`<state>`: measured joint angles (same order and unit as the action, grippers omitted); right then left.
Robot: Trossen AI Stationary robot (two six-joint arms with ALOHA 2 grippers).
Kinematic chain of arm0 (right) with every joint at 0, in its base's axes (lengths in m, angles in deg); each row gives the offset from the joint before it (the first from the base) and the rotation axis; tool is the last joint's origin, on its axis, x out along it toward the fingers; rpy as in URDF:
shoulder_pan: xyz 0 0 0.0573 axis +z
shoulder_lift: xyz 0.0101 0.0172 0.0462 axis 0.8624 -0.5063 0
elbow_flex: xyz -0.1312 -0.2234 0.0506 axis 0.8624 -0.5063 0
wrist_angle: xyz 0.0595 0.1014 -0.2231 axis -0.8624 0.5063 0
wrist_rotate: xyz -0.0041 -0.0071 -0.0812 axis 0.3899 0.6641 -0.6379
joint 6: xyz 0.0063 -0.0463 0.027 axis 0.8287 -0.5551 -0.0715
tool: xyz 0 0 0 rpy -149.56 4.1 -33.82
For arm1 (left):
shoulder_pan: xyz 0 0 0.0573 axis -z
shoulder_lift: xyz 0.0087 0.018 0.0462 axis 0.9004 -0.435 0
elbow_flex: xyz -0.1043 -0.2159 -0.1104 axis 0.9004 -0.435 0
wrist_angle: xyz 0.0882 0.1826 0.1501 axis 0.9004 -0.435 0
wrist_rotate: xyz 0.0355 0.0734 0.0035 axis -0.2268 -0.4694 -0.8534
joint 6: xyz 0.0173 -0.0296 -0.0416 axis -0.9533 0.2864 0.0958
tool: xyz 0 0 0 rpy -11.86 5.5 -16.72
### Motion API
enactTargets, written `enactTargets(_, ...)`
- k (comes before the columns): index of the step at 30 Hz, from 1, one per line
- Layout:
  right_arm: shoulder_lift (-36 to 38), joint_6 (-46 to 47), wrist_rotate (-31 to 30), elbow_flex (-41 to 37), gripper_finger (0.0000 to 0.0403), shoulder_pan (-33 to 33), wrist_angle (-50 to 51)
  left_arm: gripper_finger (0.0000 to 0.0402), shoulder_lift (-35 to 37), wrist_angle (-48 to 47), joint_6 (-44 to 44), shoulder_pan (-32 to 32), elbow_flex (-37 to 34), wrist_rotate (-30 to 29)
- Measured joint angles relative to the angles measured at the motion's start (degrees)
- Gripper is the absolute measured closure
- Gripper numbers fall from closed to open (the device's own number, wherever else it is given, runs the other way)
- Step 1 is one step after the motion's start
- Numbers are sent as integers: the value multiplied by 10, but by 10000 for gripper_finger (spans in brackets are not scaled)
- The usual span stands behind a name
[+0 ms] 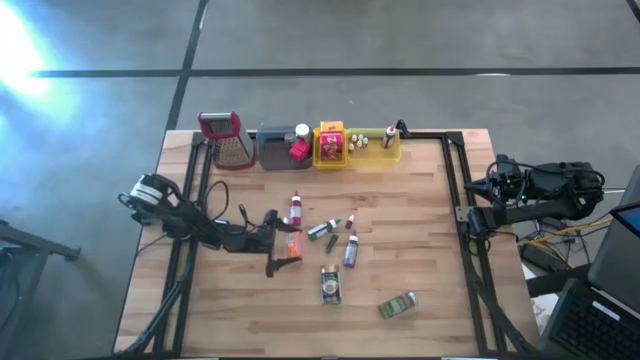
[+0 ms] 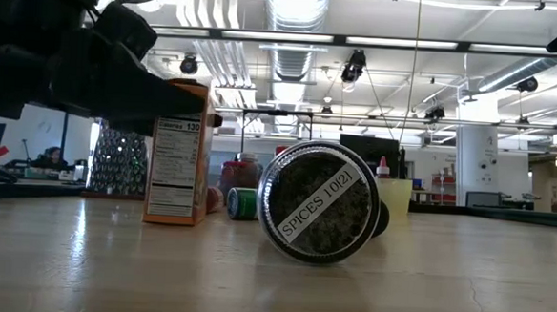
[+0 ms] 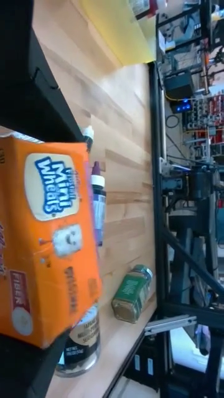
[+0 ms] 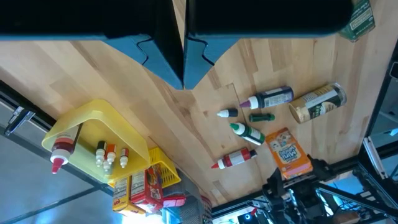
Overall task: Pick & Place Kitchen Items
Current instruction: Put the orange cereal box into the yellow bin
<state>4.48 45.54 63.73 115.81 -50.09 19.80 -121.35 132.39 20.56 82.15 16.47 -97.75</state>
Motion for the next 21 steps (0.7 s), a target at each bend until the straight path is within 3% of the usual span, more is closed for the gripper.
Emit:
enactTargets(8, 0, 0, 0, 0, 394, 0, 0, 2, 40, 7, -57, 0, 0, 22)
enactTargets(15, 0, 0, 0, 0, 394, 0, 0, 2, 102, 6, -40, 0, 0, 54)
enactTargets(21, 0, 0, 0, 0, 394, 0, 0, 2, 186, -74, 34, 1, 9, -7)
